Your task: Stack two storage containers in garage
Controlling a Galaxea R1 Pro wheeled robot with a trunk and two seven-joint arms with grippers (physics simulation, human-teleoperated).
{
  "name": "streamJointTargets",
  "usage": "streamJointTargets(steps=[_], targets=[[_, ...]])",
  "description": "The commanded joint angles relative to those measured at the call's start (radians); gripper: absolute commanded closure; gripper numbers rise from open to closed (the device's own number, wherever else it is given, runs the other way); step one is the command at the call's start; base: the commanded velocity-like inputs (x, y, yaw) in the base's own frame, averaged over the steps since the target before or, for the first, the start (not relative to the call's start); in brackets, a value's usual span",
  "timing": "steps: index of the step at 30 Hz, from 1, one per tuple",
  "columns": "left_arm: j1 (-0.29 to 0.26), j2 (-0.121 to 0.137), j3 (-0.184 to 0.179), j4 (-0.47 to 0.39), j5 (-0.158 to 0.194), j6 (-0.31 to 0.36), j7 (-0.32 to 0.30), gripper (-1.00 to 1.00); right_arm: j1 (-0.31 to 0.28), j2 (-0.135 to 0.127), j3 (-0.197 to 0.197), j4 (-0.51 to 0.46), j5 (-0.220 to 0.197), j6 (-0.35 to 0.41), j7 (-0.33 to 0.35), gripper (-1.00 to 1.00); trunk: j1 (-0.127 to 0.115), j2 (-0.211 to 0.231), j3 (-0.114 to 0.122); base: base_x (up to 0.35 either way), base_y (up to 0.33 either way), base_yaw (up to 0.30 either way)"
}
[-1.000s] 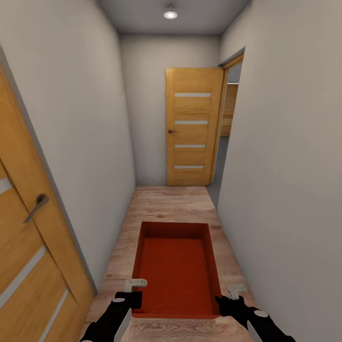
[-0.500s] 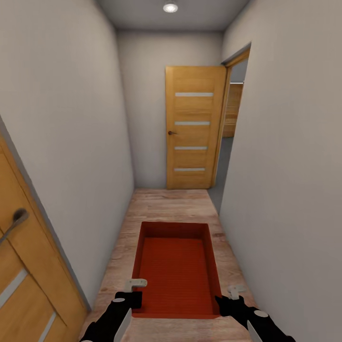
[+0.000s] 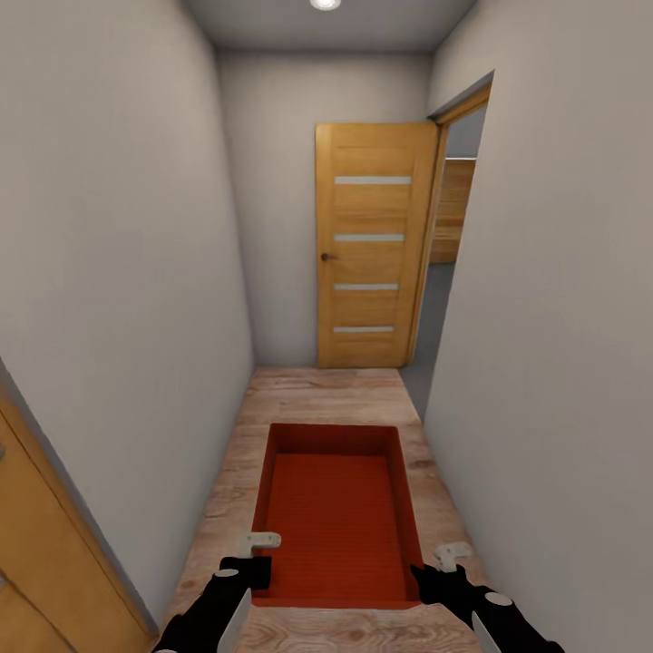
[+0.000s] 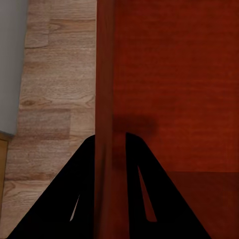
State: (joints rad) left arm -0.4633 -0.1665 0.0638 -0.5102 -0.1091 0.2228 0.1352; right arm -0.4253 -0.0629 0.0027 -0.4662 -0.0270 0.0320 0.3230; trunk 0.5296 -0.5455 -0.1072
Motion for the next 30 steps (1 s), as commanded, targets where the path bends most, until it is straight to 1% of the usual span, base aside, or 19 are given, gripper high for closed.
streamJointTargets(steps=[1, 8, 30], targets=[[-0.001, -0.001, 0.062, -0.025, -0.013, 0.007, 0.003, 1.00, 0.000, -0.001, 0.008, -0.002, 0.007, 0.003, 0.001, 1.00, 0.001, -0.002, -0.001, 0.324, 0.000, 0.000], [-0.001, -0.001, 0.062, -0.025, -0.013, 0.007, 0.003, 1.00, 0.000, -0.001, 0.008, -0.002, 0.007, 0.003, 0.001, 1.00, 0.001, -0.002, 0.006, 0.323, 0.000, 0.000], [-0.001, -0.001, 0.062, -0.025, -0.014, 0.007, 0.003, 1.00, 0.000, -0.001, 0.008, -0.002, 0.003, 0.003, 0.001, 1.00, 0.001, -0.002, 0.007, 0.323, 0.000, 0.000]])
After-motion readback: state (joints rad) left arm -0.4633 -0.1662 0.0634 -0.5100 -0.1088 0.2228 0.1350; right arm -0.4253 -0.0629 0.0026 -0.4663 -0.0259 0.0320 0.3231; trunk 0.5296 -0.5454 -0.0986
